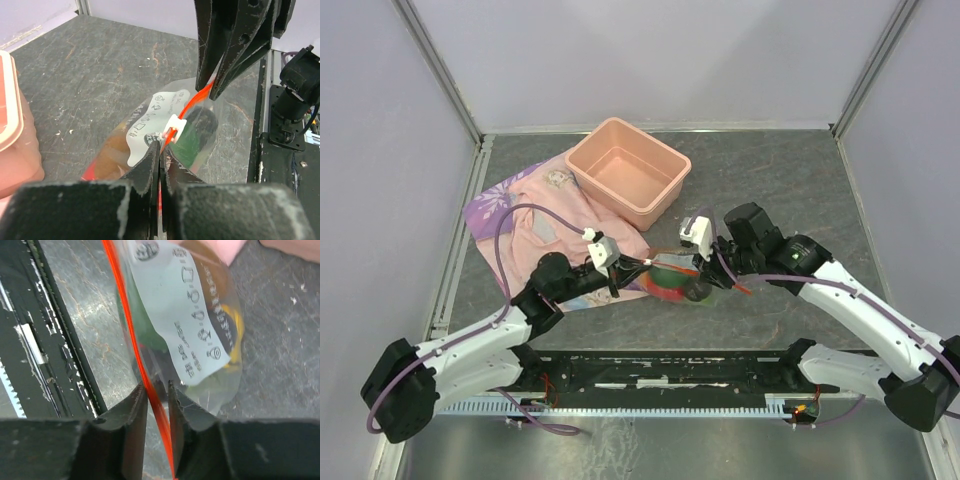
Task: Open the zip-top bag and remove the fake food
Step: Adjust the zipper food storage bag at the center of the board.
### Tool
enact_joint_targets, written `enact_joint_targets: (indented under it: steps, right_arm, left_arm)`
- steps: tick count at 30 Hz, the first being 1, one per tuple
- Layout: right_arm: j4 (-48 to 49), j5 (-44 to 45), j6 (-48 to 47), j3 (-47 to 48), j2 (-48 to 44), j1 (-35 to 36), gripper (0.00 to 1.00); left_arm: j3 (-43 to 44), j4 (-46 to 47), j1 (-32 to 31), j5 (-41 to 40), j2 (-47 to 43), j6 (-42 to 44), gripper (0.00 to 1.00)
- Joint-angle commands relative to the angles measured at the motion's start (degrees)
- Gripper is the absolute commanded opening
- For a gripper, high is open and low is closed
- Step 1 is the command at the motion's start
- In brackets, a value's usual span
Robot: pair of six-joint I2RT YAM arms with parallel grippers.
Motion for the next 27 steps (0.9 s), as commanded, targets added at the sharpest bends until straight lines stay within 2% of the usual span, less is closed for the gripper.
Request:
enact_joint_targets:
  steps: [1,4,5,10,15,16,20,27]
  right_arm:
    - [-1.2,12.0,1.1,2.2,-1.5,1.0,0.24]
    - [-0.8,18.7,1.2,3.2,-0.7,1.0,0.05]
    - [0.1,19.5,1.3,3.6,-0.4,1.0,0.03]
    - [9.6,20.9,1.4,4.2,-0.4,0.9,0.02]
    - [11.6,13.9,1.1,3.0,0.7,1.0,0.04]
    - [11.2,13.7,2.1,2.4,1.0,1.0,0.09]
    - [11.7,10.1,6.1,-2.5,-2.1,0.9,0.38]
    - [27.1,-8.5,7.9,-11.0,-15.5,0.9,0.8]
  left_arm:
    - [3.6,-2.4,0.3,-2.3,-2.5,-1.2,0.03]
    - [3.5,-3.9,0.3,-3.0,-3.6,-0.1,0.03]
    - [3.5,-4.3,0.3,-3.1,-3.8,0.2,0.03]
    - [3.2,-4.0,0.4,-1.6,-4.1,-1.0,0.03]
    - [1.1,-1.4,0.4,-0.5,-5.3,-3.3,0.03]
    - [0.6,-0.8,0.4,0.1,-5.5,-3.9,0.03]
    - [-0.8,1.3,0.4,4.0,-4.2,-6.4,0.03]
    - [0.7,3.1,0.5,8.4,1.0,-10.5,0.03]
